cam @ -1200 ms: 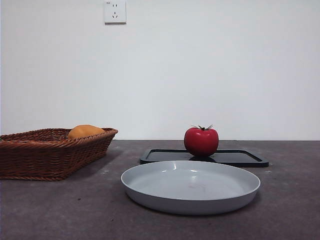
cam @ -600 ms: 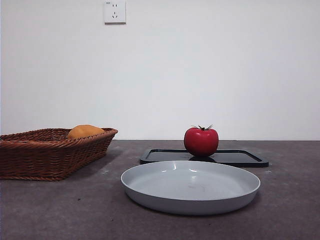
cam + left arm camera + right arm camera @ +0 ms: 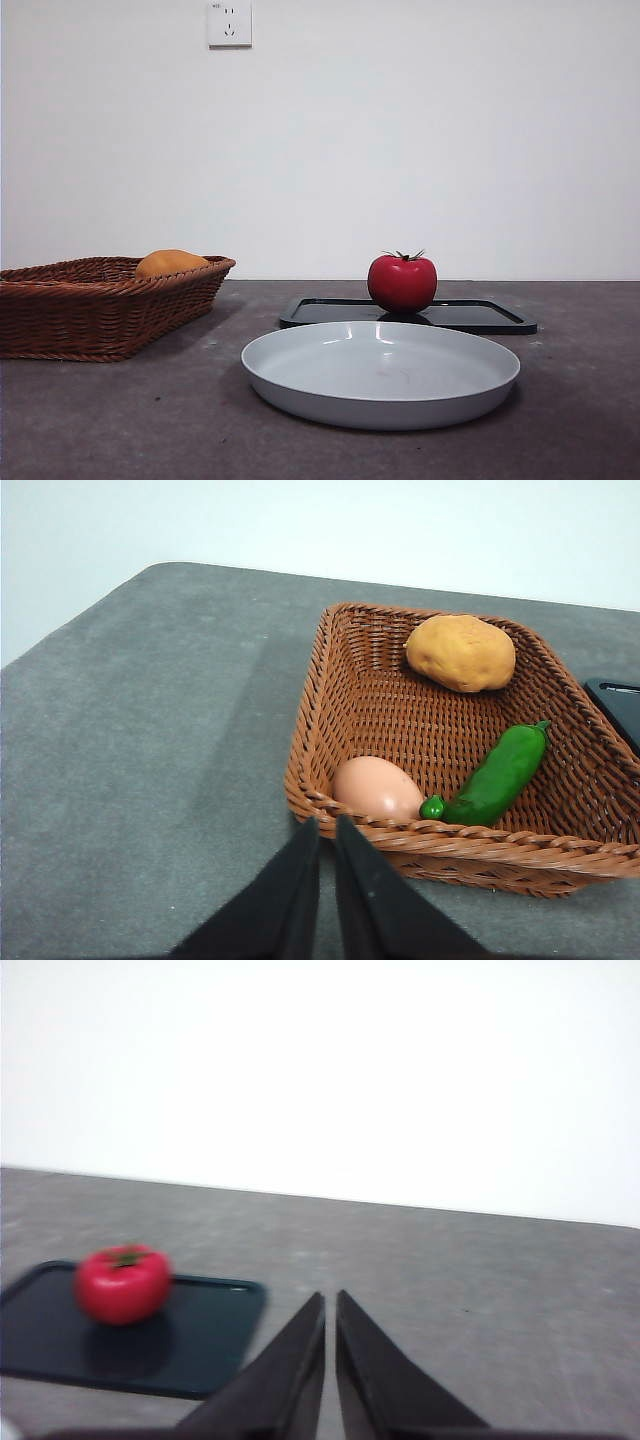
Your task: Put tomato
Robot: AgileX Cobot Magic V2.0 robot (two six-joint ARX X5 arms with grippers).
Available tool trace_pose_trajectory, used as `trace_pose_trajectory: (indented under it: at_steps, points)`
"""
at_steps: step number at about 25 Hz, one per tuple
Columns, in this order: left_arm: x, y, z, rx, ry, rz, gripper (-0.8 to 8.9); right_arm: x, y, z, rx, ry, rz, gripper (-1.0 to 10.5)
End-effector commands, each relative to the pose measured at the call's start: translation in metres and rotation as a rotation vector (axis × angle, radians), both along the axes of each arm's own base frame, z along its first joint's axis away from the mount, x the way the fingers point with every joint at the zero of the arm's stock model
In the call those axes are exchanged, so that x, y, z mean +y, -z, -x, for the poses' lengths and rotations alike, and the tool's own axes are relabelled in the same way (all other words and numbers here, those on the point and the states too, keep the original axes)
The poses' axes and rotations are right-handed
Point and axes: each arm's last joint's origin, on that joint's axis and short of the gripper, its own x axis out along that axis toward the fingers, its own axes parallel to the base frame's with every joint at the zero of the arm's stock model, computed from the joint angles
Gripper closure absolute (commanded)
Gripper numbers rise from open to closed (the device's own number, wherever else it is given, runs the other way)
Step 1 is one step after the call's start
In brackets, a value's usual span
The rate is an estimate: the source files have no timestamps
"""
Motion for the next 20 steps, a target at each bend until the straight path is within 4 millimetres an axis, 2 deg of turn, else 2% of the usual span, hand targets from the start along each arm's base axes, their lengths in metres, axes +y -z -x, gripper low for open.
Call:
trace_pose_trajectory:
  at_steps: [1,5,11,20]
  points:
    - [0.000,0.008,-0.001,0.027,-0.004,-0.013,7.89,-0.004,0.021,-0.004,-0.010,0.045,0.009,9.4]
    - [0.000,0.008,-0.001,0.027,-0.004,-0.013,7.89,-0.009,0.044,-0.011,0.045,0.091,0.005,9.4]
    - [0.000,0.008,-0.001,0.027,-0.004,-0.013,7.89,-0.011,0.067,-0.016,0.098,0.093,-0.028,9.4]
    - [0.000,0.007,-0.001,0.026,-0.004,-0.013,7.89,-0.010,0.073,-0.016,0.145,0.094,-0.021,9.4]
